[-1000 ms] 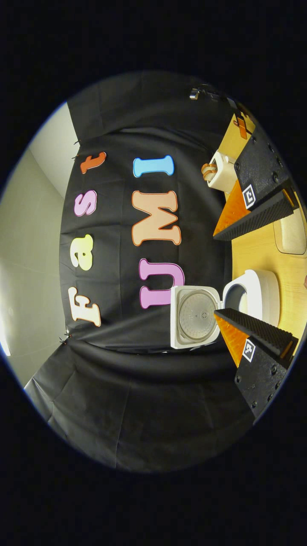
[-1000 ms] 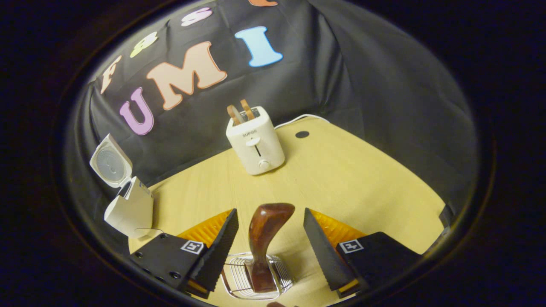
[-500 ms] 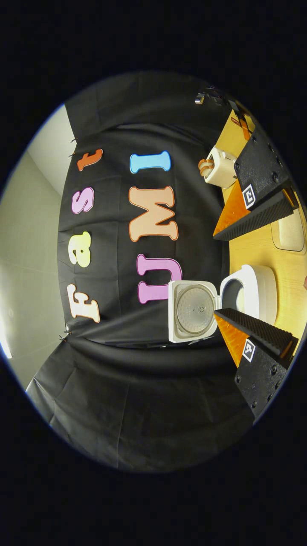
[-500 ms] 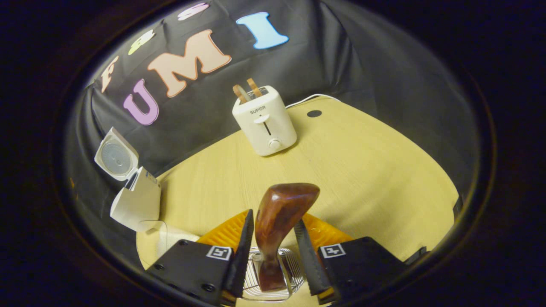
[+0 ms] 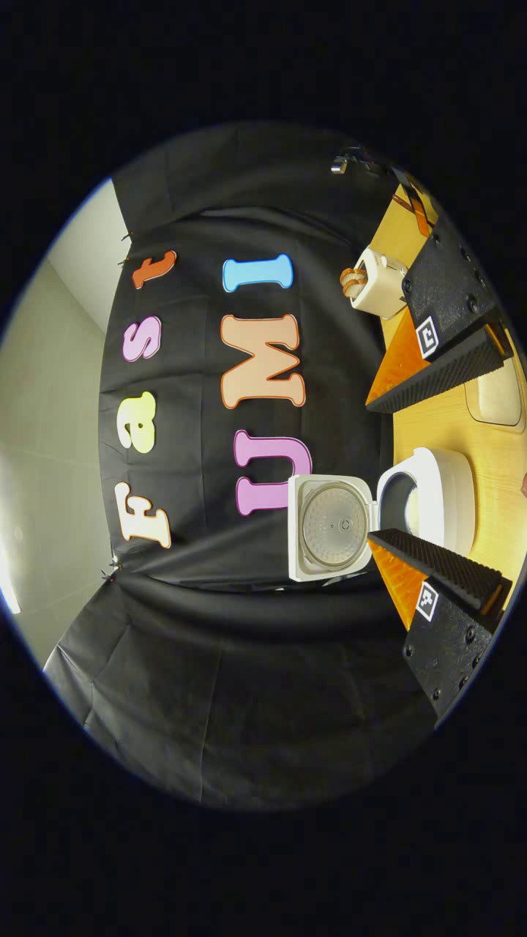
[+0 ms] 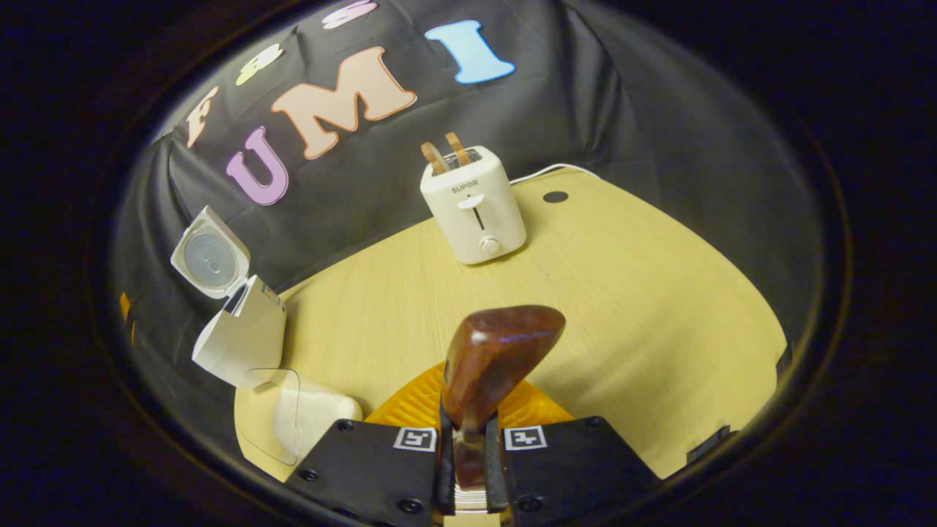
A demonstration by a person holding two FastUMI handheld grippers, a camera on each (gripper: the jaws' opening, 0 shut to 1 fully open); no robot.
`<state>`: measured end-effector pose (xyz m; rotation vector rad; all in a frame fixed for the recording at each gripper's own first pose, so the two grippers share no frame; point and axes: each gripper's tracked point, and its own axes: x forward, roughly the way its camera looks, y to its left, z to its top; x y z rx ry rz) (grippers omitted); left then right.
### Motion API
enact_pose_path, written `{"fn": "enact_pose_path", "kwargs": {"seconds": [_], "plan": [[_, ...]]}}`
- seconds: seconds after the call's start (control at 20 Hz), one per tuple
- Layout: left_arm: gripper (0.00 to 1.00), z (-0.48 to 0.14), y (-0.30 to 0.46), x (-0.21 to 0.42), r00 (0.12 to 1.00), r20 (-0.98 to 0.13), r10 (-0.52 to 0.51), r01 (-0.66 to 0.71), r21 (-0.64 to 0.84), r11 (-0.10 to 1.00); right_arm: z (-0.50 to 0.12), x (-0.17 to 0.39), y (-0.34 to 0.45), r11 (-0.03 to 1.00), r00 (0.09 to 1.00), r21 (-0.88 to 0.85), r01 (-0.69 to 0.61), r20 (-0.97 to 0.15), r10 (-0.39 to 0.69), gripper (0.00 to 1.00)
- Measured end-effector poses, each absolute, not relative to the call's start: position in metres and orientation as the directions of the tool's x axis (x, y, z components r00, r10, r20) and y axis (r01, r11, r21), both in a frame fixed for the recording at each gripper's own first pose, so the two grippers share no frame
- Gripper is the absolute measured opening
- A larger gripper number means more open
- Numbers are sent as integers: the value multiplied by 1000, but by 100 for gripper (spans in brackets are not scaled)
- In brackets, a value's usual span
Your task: Close the left gripper, press the button to open the rice cooker; take a wooden spoon from the chopstick holder with the right hand, scoop a spoonful of rice and pour it into the rice cooker, then put the wooden spoon back into the chopstick holder.
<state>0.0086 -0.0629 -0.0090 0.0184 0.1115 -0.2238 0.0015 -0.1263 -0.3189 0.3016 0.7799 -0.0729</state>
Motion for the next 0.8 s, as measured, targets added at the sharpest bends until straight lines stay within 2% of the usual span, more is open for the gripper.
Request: {"fn": "enact_pose_path", "kwargs": {"seconds": [0.5, 0.8], "plan": [[94, -7, -53, 14, 967, -97, -234, 232, -31, 972, -213, 26, -104, 977, 847, 194, 93, -531, 24, 19], [94, -7, -28, 11, 972, -94, -215, 211, -46, 976, -171, 36, -46, 978, 883, 209, -3, -459, 101, 18]]}}
